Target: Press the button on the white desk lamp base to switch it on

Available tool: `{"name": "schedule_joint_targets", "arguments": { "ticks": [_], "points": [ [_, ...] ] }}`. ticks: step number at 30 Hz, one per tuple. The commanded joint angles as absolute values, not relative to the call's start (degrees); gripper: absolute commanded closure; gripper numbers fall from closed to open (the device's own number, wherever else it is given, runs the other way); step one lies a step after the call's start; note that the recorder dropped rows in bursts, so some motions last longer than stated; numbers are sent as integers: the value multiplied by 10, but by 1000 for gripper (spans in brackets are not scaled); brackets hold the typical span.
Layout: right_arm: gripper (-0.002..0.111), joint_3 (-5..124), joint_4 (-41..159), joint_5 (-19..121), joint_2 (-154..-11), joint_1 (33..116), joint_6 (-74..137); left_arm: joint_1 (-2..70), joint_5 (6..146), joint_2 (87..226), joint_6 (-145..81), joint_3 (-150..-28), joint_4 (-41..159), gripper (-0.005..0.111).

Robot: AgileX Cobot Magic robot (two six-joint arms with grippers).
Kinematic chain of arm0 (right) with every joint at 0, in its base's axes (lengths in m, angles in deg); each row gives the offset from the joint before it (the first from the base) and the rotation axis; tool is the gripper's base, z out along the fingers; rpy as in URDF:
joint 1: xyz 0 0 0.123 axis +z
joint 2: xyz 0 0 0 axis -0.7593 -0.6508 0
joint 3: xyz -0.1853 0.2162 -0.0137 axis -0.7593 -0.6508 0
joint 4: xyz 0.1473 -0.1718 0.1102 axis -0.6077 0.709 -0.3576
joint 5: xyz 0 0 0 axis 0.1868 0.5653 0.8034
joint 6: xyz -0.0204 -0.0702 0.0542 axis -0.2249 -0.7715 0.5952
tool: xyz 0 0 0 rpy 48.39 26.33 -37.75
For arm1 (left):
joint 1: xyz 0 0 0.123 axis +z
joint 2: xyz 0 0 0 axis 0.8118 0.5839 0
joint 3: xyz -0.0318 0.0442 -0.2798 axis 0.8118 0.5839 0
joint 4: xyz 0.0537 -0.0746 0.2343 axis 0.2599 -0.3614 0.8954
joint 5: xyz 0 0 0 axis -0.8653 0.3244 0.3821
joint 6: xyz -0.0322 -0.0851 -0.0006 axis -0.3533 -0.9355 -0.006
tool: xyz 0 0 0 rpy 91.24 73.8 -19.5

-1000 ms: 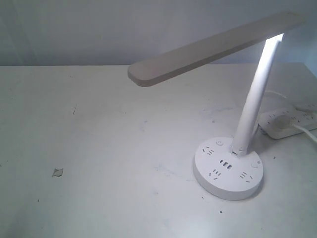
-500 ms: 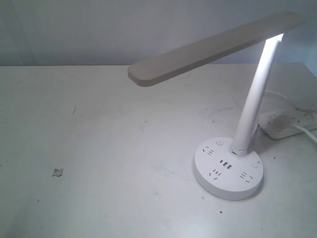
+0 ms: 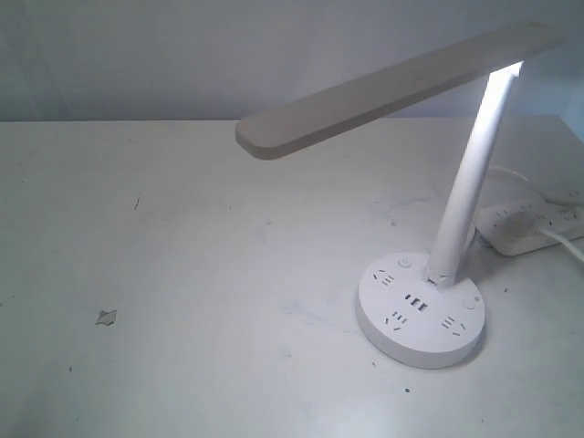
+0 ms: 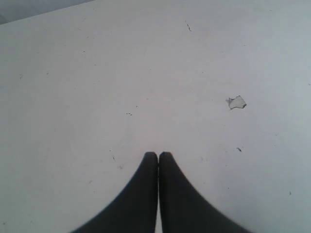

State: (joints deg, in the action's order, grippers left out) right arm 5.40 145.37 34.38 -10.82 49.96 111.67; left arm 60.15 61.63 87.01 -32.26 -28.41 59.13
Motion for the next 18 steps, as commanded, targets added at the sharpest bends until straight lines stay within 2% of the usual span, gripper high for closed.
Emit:
{"name": "schedule_joint_targets", "arguments": {
  "ticks": [1, 5, 8, 18],
  "points": [
    [108, -2, 1283, 347, -105, 497, 1120, 596, 616, 868, -324, -282, 588, 107],
    [108, -43, 966, 347, -105, 497, 1120, 596, 616, 868, -324, -282, 588, 107],
    [108, -54, 835, 347, -105, 497, 1120, 596, 616, 868, -324, -282, 588, 107],
    [108, -54, 718, 381, -105, 497, 1120, 596, 616, 868, -324, -282, 588, 107]
  ]
}}
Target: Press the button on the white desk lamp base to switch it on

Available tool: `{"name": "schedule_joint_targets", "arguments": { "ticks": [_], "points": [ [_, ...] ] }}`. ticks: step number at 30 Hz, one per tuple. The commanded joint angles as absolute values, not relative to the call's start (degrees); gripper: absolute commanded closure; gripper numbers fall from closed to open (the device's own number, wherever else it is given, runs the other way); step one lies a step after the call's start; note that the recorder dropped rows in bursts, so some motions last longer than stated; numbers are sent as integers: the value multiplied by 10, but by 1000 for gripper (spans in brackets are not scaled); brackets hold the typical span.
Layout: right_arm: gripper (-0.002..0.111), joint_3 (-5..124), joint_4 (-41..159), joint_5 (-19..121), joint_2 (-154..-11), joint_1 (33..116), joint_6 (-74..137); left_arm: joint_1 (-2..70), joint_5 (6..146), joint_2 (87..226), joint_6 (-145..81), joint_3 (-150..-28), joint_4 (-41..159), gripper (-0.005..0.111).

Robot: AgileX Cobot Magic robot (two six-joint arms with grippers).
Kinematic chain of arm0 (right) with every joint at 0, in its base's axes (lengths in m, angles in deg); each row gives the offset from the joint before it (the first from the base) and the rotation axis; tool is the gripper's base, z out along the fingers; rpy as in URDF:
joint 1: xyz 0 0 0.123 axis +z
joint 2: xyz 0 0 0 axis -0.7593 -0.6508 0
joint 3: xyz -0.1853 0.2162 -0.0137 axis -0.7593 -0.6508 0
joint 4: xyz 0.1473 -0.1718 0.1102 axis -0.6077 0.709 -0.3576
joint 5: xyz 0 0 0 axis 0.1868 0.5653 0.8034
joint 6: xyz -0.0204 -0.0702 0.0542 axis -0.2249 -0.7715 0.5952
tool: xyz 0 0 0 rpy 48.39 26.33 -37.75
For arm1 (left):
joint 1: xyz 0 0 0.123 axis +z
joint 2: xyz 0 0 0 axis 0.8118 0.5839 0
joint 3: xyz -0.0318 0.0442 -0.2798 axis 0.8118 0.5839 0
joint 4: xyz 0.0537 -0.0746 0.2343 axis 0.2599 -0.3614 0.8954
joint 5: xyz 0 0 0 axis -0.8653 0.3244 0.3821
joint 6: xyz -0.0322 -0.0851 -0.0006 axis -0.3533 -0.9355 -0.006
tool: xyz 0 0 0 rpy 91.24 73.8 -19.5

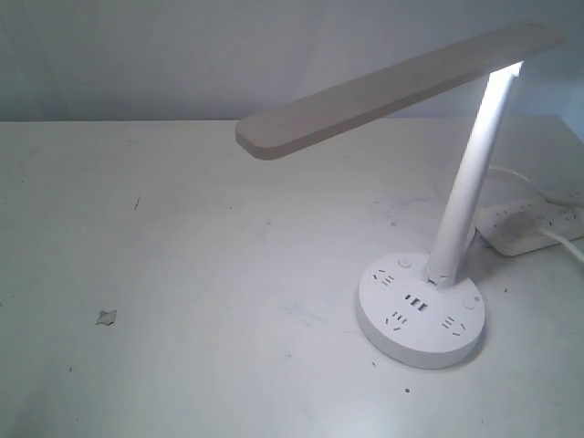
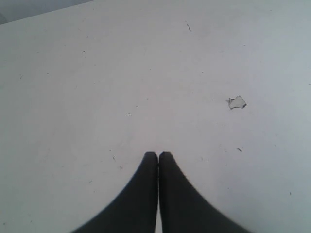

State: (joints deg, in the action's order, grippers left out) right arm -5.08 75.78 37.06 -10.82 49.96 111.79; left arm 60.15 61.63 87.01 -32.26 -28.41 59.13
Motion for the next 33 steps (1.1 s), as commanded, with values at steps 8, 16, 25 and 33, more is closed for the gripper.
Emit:
{"name": "schedule_joint_targets", "arguments": {
  "ticks": [8, 16, 25, 33],
  "points": [
    [108, -54, 654, 521, -105, 497, 684, 596, 616, 868, -324, -282, 588, 107],
    [108, -54, 653, 711, -105, 497, 233, 596, 616, 868, -324, -282, 588, 107],
    [108, -54, 615, 716, -105, 497, 234, 596, 616, 868, -324, -282, 588, 107],
    [108, -54, 615, 716, -105, 442, 235, 596, 616, 868, -324, -282, 588, 107]
  ]
}}
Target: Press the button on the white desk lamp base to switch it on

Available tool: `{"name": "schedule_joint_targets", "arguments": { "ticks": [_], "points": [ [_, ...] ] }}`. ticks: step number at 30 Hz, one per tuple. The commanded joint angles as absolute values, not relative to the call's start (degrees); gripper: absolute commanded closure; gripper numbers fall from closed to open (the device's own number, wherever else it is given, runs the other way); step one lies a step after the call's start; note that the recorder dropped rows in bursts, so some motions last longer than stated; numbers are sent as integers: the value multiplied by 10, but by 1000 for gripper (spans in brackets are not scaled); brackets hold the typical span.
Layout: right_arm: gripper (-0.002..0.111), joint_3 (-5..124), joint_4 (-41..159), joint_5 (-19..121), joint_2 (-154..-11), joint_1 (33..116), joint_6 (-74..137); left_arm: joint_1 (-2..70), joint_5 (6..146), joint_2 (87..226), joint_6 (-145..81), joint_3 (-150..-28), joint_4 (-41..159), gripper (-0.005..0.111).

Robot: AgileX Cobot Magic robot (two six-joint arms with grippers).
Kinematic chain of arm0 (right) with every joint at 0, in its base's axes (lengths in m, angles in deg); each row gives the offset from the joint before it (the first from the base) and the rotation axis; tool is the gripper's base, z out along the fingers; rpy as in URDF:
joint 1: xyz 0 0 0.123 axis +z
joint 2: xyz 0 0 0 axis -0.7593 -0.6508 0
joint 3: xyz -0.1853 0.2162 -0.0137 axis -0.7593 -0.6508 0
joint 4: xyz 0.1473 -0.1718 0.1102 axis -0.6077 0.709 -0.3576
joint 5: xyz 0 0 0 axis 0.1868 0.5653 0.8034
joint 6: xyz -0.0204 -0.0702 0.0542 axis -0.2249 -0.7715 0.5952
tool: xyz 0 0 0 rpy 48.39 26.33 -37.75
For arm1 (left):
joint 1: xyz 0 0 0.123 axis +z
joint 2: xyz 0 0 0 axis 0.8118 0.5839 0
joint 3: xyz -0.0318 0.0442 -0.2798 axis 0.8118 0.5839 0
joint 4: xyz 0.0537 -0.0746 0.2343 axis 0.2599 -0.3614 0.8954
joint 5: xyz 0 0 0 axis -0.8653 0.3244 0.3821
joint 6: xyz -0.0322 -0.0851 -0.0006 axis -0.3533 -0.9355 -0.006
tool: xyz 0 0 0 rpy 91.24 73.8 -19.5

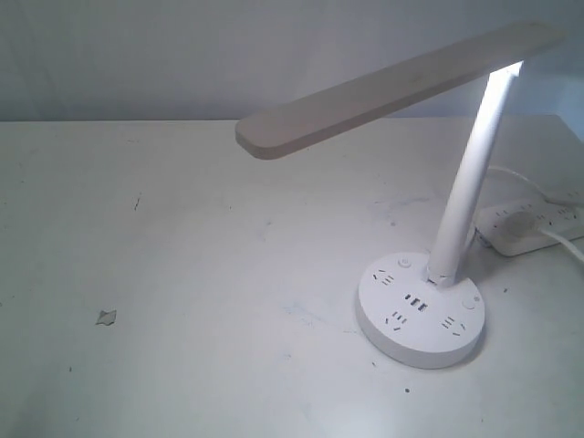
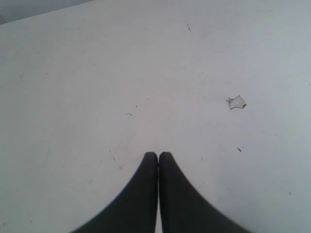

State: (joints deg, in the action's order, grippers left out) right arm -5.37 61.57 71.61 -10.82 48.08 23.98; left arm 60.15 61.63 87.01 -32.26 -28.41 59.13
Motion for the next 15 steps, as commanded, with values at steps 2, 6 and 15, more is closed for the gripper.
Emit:
{"name": "schedule_joint_targets", "arguments": {
  "ticks": [2, 6, 15],
  "points": [
    [108, -54, 615, 716, -105, 414, 235, 596, 616, 868, -324, -282, 588, 107],
    [108, -54, 615, 715, -105, 381, 235, 596, 616, 868, -324, -282, 588, 107],
    [108, -54, 615, 715, -105, 378, 235, 596, 616, 868, -324, -282, 588, 107]
  ]
}}
